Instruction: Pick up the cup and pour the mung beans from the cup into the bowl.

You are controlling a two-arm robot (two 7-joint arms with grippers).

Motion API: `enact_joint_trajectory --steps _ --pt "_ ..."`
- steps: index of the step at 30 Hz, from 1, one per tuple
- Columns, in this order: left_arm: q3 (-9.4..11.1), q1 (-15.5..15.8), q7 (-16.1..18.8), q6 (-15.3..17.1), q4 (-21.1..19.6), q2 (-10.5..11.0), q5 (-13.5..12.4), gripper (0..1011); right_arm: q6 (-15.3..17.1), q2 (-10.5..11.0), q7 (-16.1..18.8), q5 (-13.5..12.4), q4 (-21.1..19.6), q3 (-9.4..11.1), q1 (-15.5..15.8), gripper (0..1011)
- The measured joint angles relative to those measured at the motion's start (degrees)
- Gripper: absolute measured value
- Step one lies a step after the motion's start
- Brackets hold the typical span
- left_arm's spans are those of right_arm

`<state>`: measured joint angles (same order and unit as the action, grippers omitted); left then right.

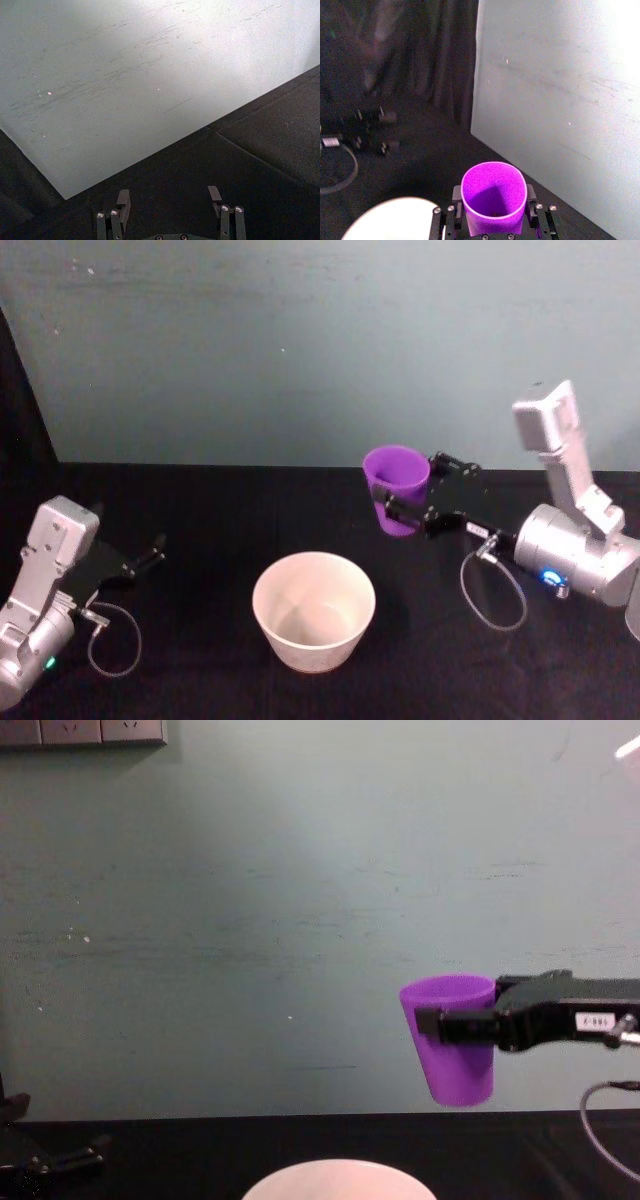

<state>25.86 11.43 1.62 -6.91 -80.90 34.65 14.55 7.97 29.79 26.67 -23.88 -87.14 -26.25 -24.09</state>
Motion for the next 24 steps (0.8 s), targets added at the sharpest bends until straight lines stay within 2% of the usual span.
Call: enact_joint_trajectory --steps 1,3,5,6,8,9,12,13,15,16,19,20,24 --pt "0.0 0.0 0.0 0.0 0.0 0.0 0.0 1003 0.4 0.2 -0.4 1.7 0.0 -0.7 -0.2 723" --pt "0.0 0.0 0.0 0.0 0.0 0.0 0.0 1004 1.2 0.5 -0.9 3.5 -0.3 -1.6 -0.5 723" --pt "0.0 0.0 0.0 0.0 0.0 0.0 0.0 1003 2.8 1.1 -1.8 7.1 -1.2 -3.2 -1.1 723" --pt "0.0 0.0 0.0 0.0 0.0 0.0 0.0 1003 2.8 1.1 -1.8 7.1 -1.2 -3.2 -1.1 723" --pt "0.0 0.0 0.0 0.0 0.0 0.0 0.0 1003 4.3 1.8 -2.7 10.7 -2.2 -4.7 -1.6 723" --pt "0.0 0.0 0.0 0.0 0.0 0.0 0.0 1003 5.3 2.4 -3.3 13.3 -3.0 -5.9 -2.1 723" --pt "0.0 0.0 0.0 0.0 0.0 0.0 0.0 1003 6.5 3.0 -4.1 16.8 -4.2 -7.5 -2.7 723" --pt "0.0 0.0 0.0 0.0 0.0 0.0 0.0 1004 7.3 3.5 -4.5 19.4 -5.0 -8.5 -3.1 723" --pt "0.0 0.0 0.0 0.0 0.0 0.0 0.0 1003 8.1 3.8 -4.9 21.4 -5.7 -9.5 -3.5 723" --pt "0.0 0.0 0.0 0.0 0.0 0.0 0.0 1003 9.2 4.2 -5.2 24.1 -6.5 -10.7 -4.0 723" --pt "0.0 0.0 0.0 0.0 0.0 0.0 0.0 1004 10.4 4.5 -5.4 27.0 -7.4 -12.2 -4.7 722" --pt "0.0 0.0 0.0 0.0 0.0 0.0 0.0 1003 11.3 4.7 -5.4 29.2 -7.9 -13.1 -5.2 723" --pt "0.0 0.0 0.0 0.0 0.0 0.0 0.0 1004 13.0 5.0 -5.4 33.8 -9.0 -15.5 -6.5 723"
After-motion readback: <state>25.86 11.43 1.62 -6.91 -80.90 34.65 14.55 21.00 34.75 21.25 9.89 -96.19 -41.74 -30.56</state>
